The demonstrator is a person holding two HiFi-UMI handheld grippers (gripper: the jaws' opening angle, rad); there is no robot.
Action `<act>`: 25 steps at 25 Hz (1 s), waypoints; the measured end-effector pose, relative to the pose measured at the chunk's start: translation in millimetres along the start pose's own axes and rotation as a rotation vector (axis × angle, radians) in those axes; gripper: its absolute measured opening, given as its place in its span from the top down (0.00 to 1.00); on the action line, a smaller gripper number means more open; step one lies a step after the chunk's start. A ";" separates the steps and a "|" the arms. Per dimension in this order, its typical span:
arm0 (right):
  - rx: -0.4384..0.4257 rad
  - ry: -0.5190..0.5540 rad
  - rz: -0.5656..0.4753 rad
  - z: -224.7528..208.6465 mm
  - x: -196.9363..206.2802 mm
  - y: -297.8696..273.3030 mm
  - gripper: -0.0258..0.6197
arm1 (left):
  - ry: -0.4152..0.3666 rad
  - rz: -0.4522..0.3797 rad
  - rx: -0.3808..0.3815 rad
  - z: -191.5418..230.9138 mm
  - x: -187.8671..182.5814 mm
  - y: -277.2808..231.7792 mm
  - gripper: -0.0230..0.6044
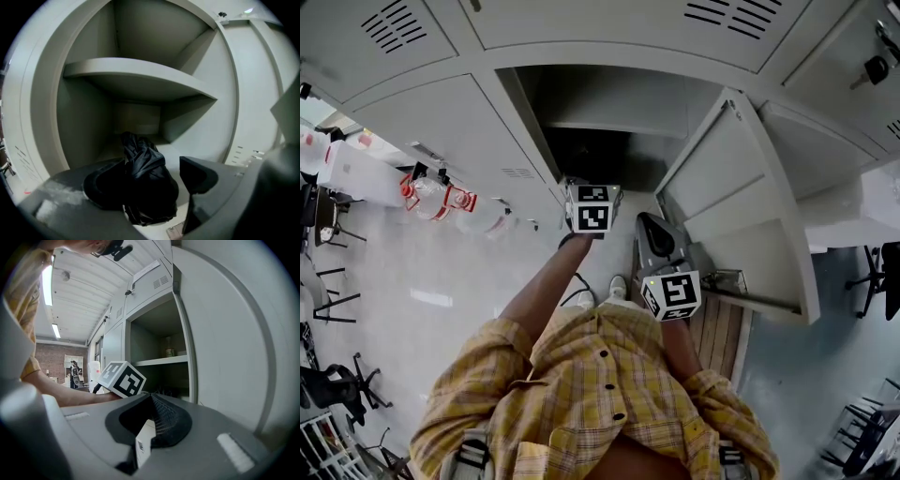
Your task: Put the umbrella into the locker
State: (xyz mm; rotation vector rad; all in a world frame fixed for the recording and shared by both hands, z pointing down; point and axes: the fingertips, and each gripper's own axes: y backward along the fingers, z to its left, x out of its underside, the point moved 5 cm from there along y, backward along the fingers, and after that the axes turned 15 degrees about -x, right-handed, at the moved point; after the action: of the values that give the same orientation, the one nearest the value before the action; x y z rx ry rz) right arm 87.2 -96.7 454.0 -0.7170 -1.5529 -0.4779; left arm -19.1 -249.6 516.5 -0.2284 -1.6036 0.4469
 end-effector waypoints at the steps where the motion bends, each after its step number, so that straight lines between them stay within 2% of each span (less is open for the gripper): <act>1: -0.001 0.002 -0.002 1.6 -0.7 0.2 0.96 | 0.000 -0.005 0.004 -0.1 -1.4 3.7 0.38; 10: 0.003 0.015 -0.018 13.1 -7.4 2.5 0.96 | 0.030 -0.037 0.024 12.6 -12.3 44.2 0.38; 14: 0.004 0.017 -0.019 16.7 -9.7 3.5 0.96 | 0.051 -0.051 0.032 20.5 -13.4 63.9 0.42; 22: 0.006 0.020 -0.028 21.6 -13.9 4.4 0.96 | 0.035 -0.101 0.041 28.3 -13.2 105.6 0.59; 23: 0.007 0.021 -0.029 21.9 -14.3 4.5 0.96 | 0.039 -0.111 0.037 29.6 -13.2 109.4 0.62; 25: 0.009 0.022 -0.028 22.7 -13.9 4.4 0.96 | 0.059 -0.128 0.030 32.6 -12.3 116.1 0.76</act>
State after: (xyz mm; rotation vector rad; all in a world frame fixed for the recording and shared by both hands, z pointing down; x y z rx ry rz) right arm 73.9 -80.3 437.1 -0.6822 -1.5454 -0.4978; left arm -64.2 -154.7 456.0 -0.1149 -1.5425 0.3619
